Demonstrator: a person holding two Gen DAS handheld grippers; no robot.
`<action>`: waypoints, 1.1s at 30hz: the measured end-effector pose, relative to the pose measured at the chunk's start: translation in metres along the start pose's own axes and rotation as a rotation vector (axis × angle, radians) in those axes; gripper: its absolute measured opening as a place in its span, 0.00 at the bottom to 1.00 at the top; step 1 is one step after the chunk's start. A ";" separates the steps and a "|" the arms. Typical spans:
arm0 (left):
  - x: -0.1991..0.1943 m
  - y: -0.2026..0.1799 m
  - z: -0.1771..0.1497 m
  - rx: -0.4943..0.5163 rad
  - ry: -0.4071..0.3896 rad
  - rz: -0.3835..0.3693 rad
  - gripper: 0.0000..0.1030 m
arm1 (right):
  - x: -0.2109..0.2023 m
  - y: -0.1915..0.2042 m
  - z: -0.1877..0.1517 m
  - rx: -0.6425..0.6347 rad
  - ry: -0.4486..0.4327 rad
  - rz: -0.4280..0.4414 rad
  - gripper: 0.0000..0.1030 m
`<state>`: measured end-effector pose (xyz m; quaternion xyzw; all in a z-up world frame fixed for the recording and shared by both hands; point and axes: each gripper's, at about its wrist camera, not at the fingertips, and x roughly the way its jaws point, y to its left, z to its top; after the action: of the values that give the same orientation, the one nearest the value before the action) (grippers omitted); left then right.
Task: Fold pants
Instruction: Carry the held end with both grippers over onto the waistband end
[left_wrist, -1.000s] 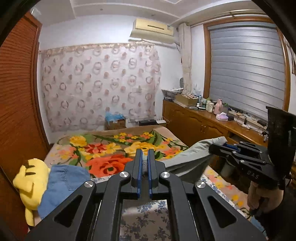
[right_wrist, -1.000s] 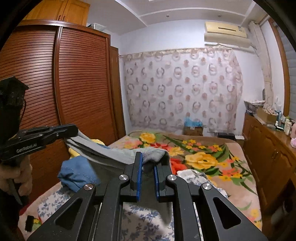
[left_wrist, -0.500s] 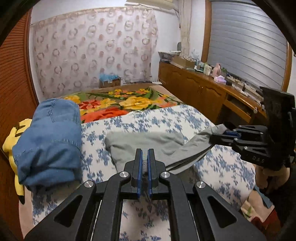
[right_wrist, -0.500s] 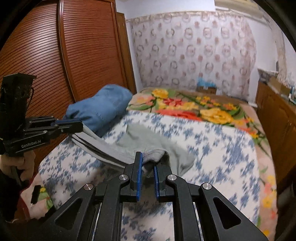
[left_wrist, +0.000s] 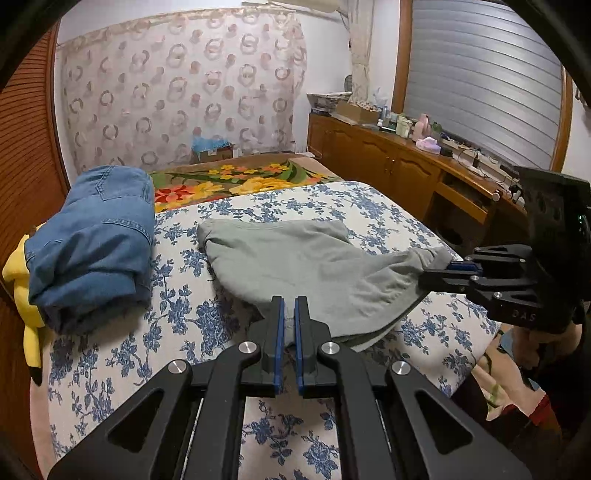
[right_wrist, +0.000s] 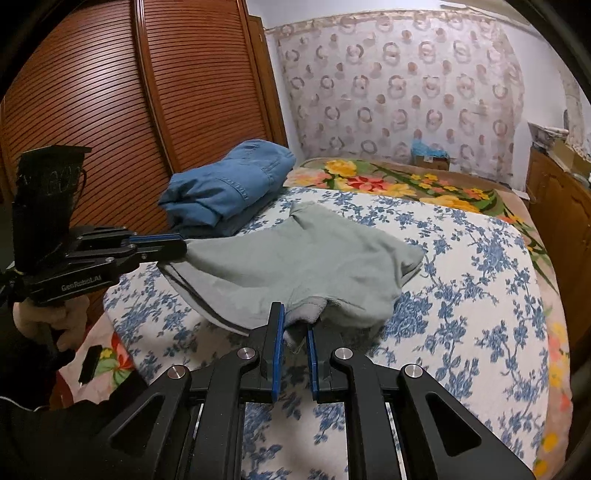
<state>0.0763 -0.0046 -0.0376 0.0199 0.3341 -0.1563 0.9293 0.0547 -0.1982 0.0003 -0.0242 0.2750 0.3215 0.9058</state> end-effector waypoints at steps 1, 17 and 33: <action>-0.002 -0.001 -0.001 0.002 -0.003 -0.001 0.06 | -0.001 -0.001 -0.002 0.004 -0.002 0.000 0.11; -0.022 -0.011 -0.030 -0.025 -0.009 -0.037 0.06 | -0.013 -0.002 -0.030 0.049 0.013 0.024 0.11; -0.036 -0.021 -0.038 -0.023 -0.015 -0.065 0.06 | -0.033 0.006 -0.043 0.058 0.001 0.038 0.11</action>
<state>0.0205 -0.0096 -0.0434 -0.0028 0.3292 -0.1828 0.9264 0.0097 -0.2217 -0.0186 0.0068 0.2851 0.3304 0.8997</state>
